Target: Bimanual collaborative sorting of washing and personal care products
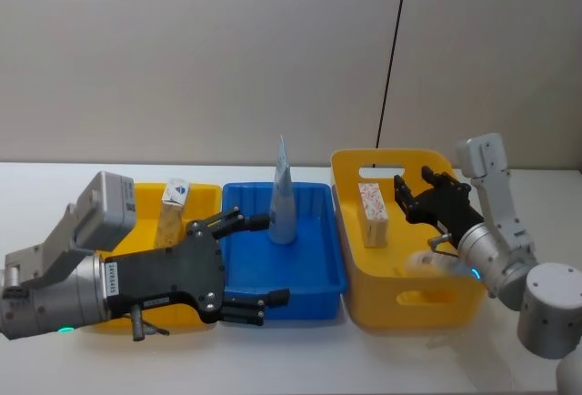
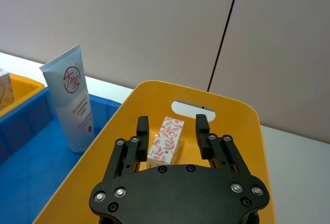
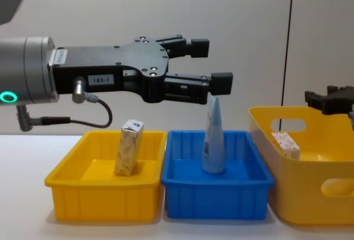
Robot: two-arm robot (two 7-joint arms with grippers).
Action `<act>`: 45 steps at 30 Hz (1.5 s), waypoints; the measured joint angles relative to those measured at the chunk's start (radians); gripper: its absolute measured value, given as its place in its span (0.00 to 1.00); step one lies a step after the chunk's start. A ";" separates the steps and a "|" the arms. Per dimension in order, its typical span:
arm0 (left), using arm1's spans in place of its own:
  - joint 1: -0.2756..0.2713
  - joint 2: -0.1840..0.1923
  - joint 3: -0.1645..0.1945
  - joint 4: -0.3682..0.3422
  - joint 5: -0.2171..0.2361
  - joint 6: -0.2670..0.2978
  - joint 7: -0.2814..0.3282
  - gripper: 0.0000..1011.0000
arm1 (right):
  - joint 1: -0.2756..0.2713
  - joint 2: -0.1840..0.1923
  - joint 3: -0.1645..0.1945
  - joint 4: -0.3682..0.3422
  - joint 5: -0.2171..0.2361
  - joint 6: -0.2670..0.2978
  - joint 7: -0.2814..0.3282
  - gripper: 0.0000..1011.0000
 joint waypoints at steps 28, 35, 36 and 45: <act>0.000 0.000 0.000 0.000 0.000 0.000 0.000 0.99 | -0.039 -0.004 0.055 -0.170 0.096 -0.079 0.106 0.99; 0.000 0.000 0.000 0.000 0.000 0.000 0.000 0.99 | -0.088 0.015 0.058 -0.242 0.146 -0.058 0.161 0.99; 0.000 0.000 0.000 0.000 0.000 0.000 0.000 0.99 | -0.097 0.019 0.058 -0.253 0.151 -0.054 0.167 0.99; 0.000 0.000 0.000 0.000 0.000 0.000 0.000 0.99 | -0.188 0.072 0.045 -0.352 0.206 0.006 0.253 0.99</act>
